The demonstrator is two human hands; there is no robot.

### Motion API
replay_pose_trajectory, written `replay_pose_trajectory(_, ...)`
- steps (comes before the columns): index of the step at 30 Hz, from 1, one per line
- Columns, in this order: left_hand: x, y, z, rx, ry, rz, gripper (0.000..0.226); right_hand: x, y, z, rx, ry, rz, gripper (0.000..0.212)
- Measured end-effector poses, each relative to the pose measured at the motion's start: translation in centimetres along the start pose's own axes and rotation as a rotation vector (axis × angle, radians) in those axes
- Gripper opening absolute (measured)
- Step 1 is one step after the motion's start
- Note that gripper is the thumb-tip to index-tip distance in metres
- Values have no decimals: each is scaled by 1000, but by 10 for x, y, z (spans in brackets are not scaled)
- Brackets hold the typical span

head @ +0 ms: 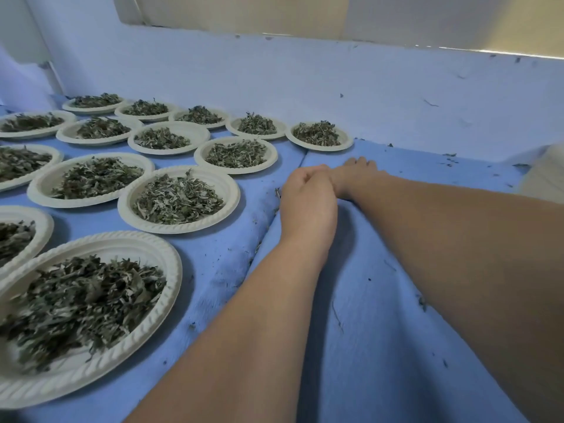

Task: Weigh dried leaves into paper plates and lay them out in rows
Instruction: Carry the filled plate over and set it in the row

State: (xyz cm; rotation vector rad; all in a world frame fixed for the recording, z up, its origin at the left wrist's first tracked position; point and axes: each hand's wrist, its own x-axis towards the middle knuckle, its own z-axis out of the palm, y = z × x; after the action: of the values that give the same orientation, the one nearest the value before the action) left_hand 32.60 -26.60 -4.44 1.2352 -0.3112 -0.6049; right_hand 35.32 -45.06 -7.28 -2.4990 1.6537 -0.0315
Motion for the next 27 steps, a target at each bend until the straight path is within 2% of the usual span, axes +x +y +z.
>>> replay_pose_trajectory(4,-5,-3,4,94,5,72,16,-50,18,-7,-88,-33,-132,77)
replay_pose_trajectory(7,-9,-6,4,194,18,130,16,-98,34,-21,-270,-52,-406,50)
replay_pose_trajectory(9,-11,-7,5,252,28,160,19,-131,44,-30,-334,-51,-509,43)
replay_pose_trajectory(13,-13,-8,4,312,12,182,21,-174,59,-44,-417,45,-492,25)
replay_pose_trajectory(16,-18,-7,4,331,1,191,22,-191,70,-50,-407,104,-459,27)
replay_pose_trajectory(22,-39,0,18,359,-44,253,30,-205,89,-56,-317,245,-524,28)
replay_pose_trajectory(27,-68,17,32,249,-24,260,32,-213,97,-56,-202,206,-498,26)
